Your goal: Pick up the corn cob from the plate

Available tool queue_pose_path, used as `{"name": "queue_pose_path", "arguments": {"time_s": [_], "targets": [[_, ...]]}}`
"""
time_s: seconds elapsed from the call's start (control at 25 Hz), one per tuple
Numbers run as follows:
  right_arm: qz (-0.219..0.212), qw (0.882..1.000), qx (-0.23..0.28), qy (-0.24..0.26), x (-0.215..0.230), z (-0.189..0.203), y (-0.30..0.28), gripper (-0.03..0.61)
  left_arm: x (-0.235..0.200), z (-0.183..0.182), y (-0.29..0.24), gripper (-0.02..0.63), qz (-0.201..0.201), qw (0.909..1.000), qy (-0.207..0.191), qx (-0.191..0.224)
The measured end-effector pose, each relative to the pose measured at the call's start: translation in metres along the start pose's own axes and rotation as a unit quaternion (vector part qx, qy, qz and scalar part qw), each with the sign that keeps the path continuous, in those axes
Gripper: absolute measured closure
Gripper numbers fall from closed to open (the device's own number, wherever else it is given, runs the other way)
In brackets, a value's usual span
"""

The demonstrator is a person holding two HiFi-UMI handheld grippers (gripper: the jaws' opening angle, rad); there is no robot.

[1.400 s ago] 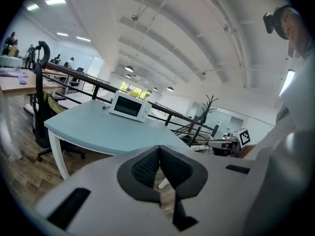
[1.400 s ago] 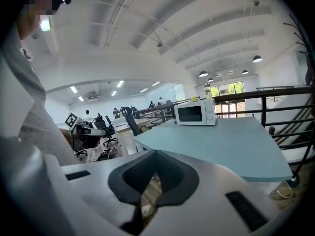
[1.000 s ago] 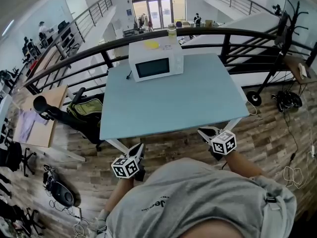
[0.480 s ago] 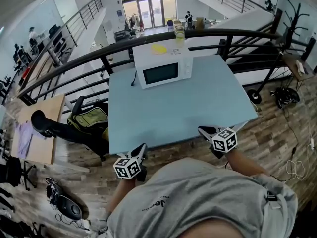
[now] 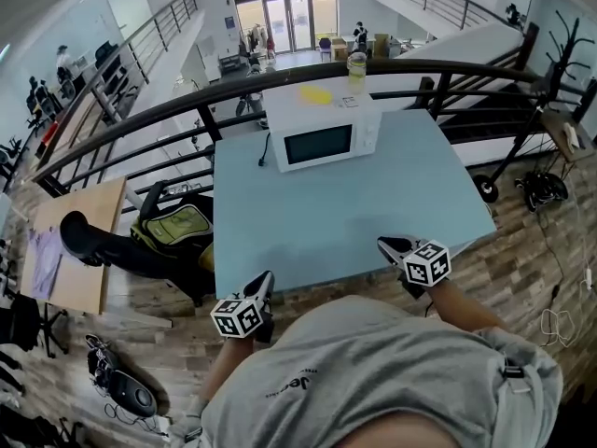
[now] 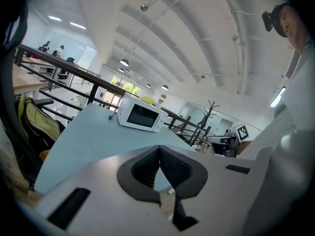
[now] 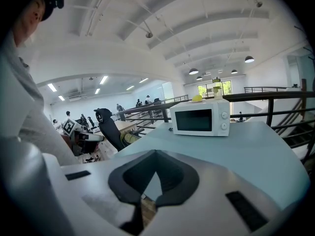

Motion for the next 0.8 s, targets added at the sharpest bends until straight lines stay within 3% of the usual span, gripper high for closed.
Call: {"name": "queue_pose_path", "arguments": {"time_s": [0.32, 0.52, 0.8], "targets": [[-0.016, 1.000, 0.002, -0.009, 0.040, -0.010, -0.029, 0.563, -0.008, -0.009, -0.028, 0.595, -0.023, 0.9997, 0.002, -0.002], [-0.049, 0.999, 0.008, -0.010, 0.088, -0.022, -0.069, 0.563, -0.014, -0.026, -0.059, 0.595, -0.067, 0.9977, -0.003, 0.015], [-0.116, 0.992, 0.033, 0.023, 0.171, -0.085, -0.124, 0.563, -0.002, -0.068, -0.138, 0.595, -0.125, 0.9911, 0.003, 0.047]]}}
Point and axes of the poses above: the fingertips, and each gripper's own axes: y backward along the fingers, x to its right, z out of its underside, the point moved 9 cm from there along y, backward along the fingers, and after that the axes turned 12 degrees about z, right-handed, at the moved point
